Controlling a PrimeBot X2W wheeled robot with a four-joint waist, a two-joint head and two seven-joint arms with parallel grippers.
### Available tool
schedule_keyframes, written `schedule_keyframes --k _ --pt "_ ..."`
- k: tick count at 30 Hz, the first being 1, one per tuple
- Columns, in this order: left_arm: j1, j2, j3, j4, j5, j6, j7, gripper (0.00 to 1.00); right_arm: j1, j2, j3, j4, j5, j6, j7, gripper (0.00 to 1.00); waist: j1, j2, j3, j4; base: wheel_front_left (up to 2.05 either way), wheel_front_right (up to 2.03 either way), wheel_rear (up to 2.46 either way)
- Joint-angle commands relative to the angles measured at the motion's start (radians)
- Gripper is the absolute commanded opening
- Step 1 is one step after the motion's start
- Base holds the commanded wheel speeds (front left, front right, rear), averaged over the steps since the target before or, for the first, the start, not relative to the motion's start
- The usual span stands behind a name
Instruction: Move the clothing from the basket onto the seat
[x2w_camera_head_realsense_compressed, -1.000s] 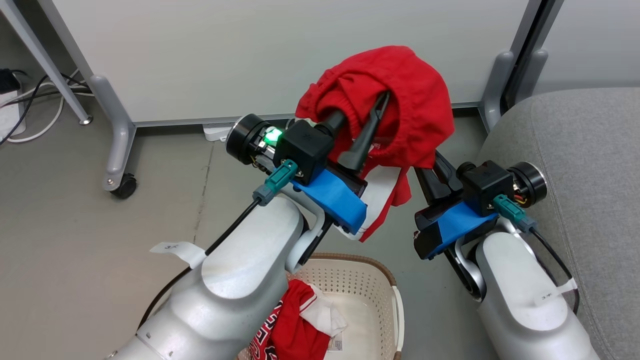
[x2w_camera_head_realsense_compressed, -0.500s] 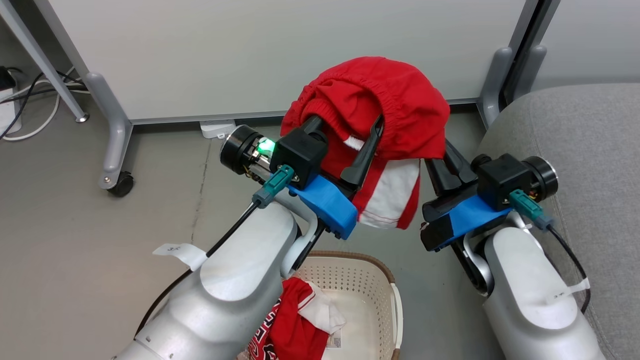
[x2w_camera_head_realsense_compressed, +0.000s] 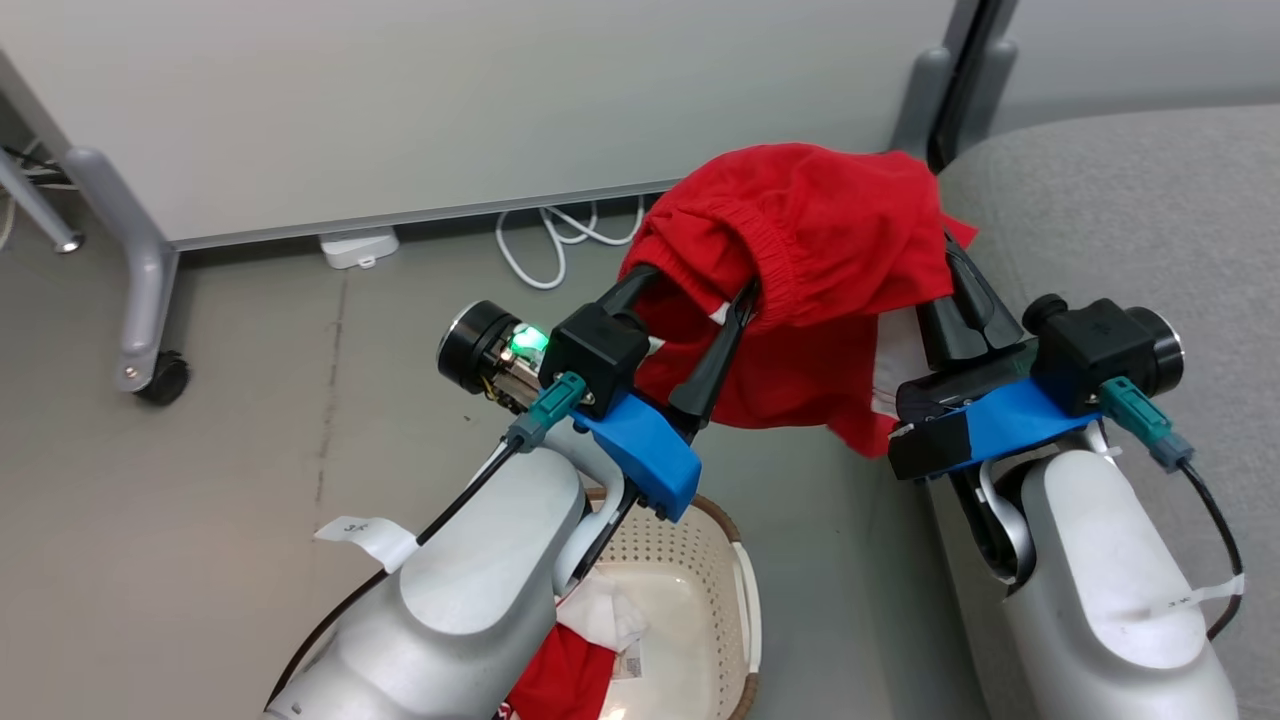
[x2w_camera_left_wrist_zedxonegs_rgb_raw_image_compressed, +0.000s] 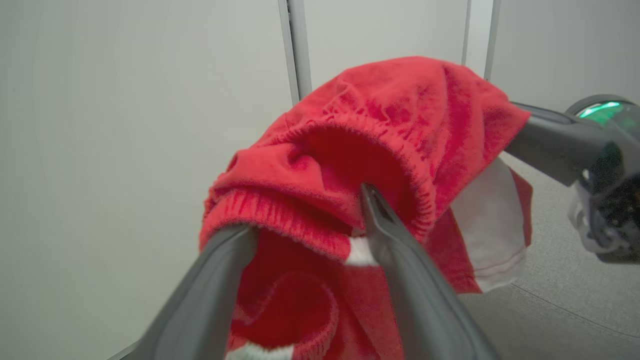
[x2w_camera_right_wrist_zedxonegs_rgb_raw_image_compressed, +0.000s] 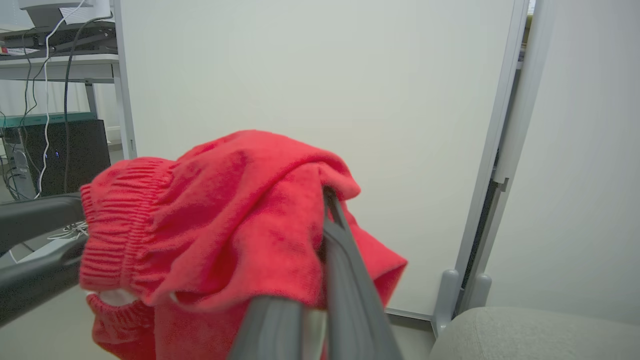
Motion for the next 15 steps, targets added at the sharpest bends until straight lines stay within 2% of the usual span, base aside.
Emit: schedule_keyframes --k 1,15 --pt "0.010 0.008 -0.004 0.003 -0.001 0.000 -0.005 1.00 0.013 -0.004 -0.007 -0.015 0.008 0.000 -0.004 0.00 0.0000 0.0000 0.013 -0.027 0.00 0.00 0.00" --pt "0.038 0.056 -0.002 -0.027 0.005 0.023 -0.005 1.00 0.084 -0.013 -0.059 -0.135 0.026 0.000 -0.004 0.00 0.0000 0.0000 0.031 -0.167 0.00 0.00 0.00"
